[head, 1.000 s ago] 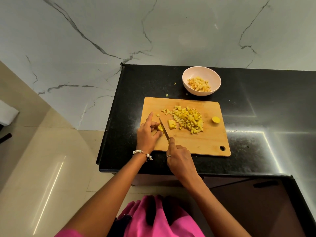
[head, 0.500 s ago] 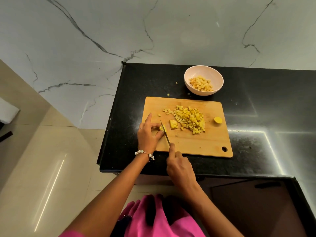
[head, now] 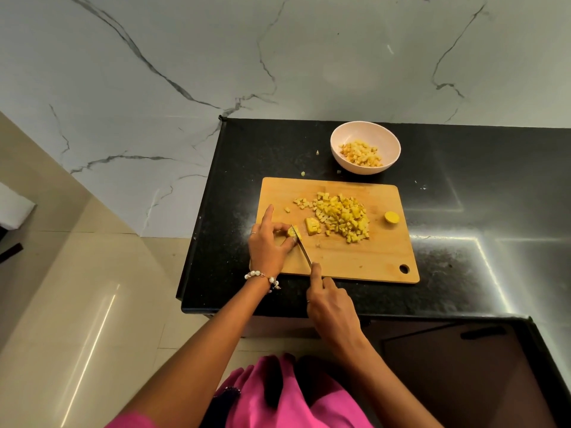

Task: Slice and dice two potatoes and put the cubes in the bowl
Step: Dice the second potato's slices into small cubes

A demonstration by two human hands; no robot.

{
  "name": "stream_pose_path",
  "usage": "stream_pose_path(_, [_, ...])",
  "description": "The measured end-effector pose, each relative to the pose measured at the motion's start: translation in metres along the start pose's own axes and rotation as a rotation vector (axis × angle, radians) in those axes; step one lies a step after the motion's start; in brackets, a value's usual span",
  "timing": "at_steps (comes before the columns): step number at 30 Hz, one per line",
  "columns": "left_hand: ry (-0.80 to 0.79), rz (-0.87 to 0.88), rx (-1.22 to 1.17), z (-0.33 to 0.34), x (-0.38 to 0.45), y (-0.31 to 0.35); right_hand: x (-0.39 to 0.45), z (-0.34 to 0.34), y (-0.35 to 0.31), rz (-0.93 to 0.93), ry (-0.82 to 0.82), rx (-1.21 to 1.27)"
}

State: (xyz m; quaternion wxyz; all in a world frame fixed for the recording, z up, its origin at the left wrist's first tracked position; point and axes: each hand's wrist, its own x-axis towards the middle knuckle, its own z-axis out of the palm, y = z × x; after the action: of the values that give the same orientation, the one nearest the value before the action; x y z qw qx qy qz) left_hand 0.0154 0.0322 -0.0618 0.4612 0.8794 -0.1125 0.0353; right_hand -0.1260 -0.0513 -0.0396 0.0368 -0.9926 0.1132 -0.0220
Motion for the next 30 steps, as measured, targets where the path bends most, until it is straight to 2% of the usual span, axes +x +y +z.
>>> stream_pose_path(4, [-0.016, -0.001, 0.008, -0.002, -0.001, 0.003, 0.010, -0.001, 0.000, 0.009, 0.018, 0.012])
stream_pose_path(10, [-0.012, 0.016, 0.007, -0.001, -0.002, 0.002, 0.016, -0.007, 0.017, 0.070, -0.005, 0.162])
stream_pose_path(16, [-0.017, -0.052, -0.108, -0.006, -0.001, 0.000, 0.020, -0.011, 0.006, 0.035, 0.037, 0.302])
stream_pose_path(22, [0.010, -0.071, -0.110, -0.007, -0.003, 0.003, 0.022, -0.006, 0.008, -0.064, 0.032, 0.331])
stream_pose_path(30, [0.043, -0.038, -0.081, -0.004, -0.003, 0.002, 0.022, -0.001, 0.010, -0.062, 0.030, 0.303])
